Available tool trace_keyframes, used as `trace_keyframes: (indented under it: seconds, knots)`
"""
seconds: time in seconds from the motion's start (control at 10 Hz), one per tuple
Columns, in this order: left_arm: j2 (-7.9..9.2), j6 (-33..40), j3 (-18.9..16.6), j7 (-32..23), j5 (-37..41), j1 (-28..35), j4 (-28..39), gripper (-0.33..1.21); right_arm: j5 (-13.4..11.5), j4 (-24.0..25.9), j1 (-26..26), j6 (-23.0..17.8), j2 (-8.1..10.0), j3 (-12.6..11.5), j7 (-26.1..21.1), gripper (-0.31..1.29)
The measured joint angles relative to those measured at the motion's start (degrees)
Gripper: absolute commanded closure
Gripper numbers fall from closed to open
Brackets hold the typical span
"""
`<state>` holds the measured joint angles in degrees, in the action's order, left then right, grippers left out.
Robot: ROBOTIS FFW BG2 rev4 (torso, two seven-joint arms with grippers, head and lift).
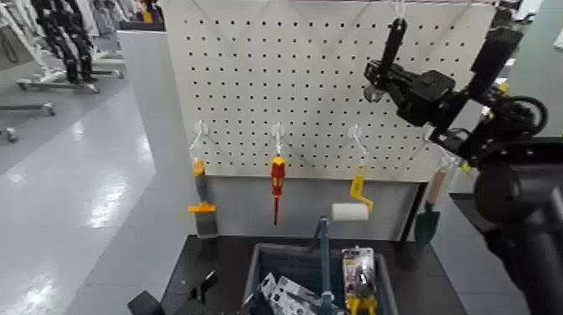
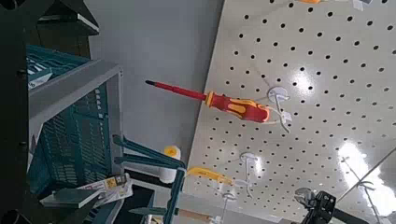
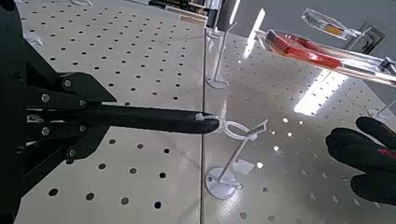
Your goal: Put the black wrench into the crate.
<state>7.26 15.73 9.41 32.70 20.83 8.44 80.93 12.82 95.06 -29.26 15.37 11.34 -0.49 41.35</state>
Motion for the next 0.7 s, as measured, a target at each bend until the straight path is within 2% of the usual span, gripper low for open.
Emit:
trace_keyframes:
  seconds: [0.2,0.7]
  knots:
    - [0.04,-0.1,0.0,0.0,0.0,0.0,0.1,0.09,-0.2,1.3,0.1,-0.1,0.11,-0.3,-0.6,1.22]
    - [0.11,-0.5,0.0,0.0,0.0,-0.1,0.1,0.09,-0.5,11.2,2.1,0.4,0.04,-0.2,-2.4,1.22]
